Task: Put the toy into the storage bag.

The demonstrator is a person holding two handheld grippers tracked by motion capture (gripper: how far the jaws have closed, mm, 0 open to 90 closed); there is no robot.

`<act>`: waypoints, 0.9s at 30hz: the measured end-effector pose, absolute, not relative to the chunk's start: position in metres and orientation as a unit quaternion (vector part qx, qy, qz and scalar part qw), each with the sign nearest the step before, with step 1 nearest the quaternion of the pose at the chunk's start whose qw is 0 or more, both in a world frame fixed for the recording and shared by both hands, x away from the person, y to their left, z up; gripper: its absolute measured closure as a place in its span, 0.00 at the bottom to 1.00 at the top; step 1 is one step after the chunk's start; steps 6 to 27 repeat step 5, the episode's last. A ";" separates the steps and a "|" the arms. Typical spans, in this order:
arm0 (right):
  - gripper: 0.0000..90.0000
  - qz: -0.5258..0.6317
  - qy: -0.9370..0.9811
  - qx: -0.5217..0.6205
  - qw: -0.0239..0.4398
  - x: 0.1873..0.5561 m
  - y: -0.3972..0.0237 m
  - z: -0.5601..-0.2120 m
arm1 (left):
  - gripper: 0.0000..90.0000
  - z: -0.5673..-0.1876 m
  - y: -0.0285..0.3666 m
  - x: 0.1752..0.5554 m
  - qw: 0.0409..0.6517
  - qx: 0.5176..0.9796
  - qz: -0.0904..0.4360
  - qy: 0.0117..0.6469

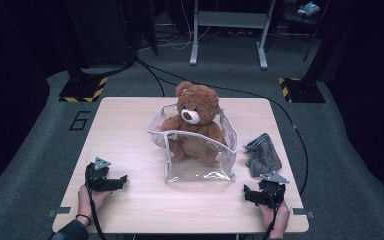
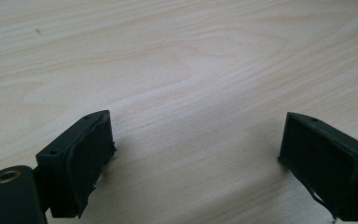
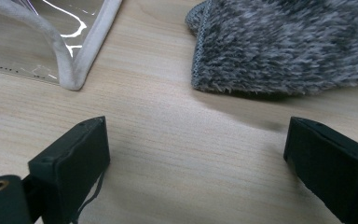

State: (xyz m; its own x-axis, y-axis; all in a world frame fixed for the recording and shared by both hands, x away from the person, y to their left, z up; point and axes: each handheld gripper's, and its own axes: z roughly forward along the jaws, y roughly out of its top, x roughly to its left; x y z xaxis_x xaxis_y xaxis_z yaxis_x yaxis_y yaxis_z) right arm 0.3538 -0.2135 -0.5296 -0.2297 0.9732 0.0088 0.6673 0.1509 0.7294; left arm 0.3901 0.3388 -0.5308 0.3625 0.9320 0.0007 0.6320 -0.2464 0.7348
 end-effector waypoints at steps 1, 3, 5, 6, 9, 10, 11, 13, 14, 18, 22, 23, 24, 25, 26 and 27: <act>0.06 0.314 0.719 0.571 0.243 0.354 -0.213 -0.530 | 0.09 -0.531 0.339 0.390 0.332 0.755 0.229 0.517; 0.06 0.314 0.720 0.569 0.241 0.354 -0.213 -0.530 | 0.09 -0.531 0.339 0.390 0.333 0.755 0.229 0.516; 0.05 0.316 0.722 0.567 0.241 0.355 -0.213 -0.530 | 0.09 -0.531 0.339 0.390 0.333 0.756 0.229 0.516; 0.05 0.316 0.722 0.567 0.241 0.355 -0.213 -0.530 | 0.09 -0.531 0.339 0.390 0.333 0.756 0.229 0.516; 0.05 0.316 0.722 0.567 0.241 0.355 -0.213 -0.530 | 0.09 -0.531 0.339 0.390 0.333 0.756 0.229 0.516; 0.05 0.316 0.722 0.567 0.241 0.355 -0.213 -0.530 | 0.09 -0.531 0.339 0.390 0.333 0.756 0.229 0.516; 0.05 0.316 0.722 0.567 0.241 0.355 -0.213 -0.530 | 0.09 -0.531 0.339 0.390 0.333 0.756 0.229 0.516; 0.05 0.316 0.722 0.567 0.241 0.355 -0.213 -0.530 | 0.09 -0.531 0.339 0.390 0.333 0.756 0.229 0.516; 0.05 0.316 0.722 0.567 0.241 0.355 -0.213 -0.530 | 0.09 -0.531 0.339 0.390 0.333 0.756 0.229 0.516; 0.05 0.316 0.722 0.567 0.241 0.355 -0.213 -0.530 | 0.09 -0.531 0.339 0.390 0.333 0.756 0.229 0.516; 0.05 0.316 0.722 0.567 0.241 0.355 -0.213 -0.530 | 0.09 -0.531 0.339 0.390 0.333 0.756 0.229 0.516; 0.05 0.316 0.722 0.567 0.241 0.355 -0.213 -0.530 | 0.09 -0.531 0.339 0.390 0.333 0.756 0.229 0.516; 0.05 0.316 0.722 0.567 0.241 0.355 -0.213 -0.530 | 0.09 -0.531 0.339 0.390 0.333 0.756 0.229 0.516; 0.05 0.316 0.722 0.567 0.241 0.355 -0.213 -0.530 | 0.09 -0.531 0.339 0.390 0.333 0.756 0.229 0.516; 0.05 0.316 0.722 0.567 0.241 0.355 -0.213 -0.530 | 0.09 -0.531 0.339 0.390 0.333 0.756 0.229 0.516; 0.05 0.316 0.722 0.567 0.241 0.355 -0.213 -0.530 | 0.09 -0.531 0.339 0.390 0.333 0.756 0.229 0.516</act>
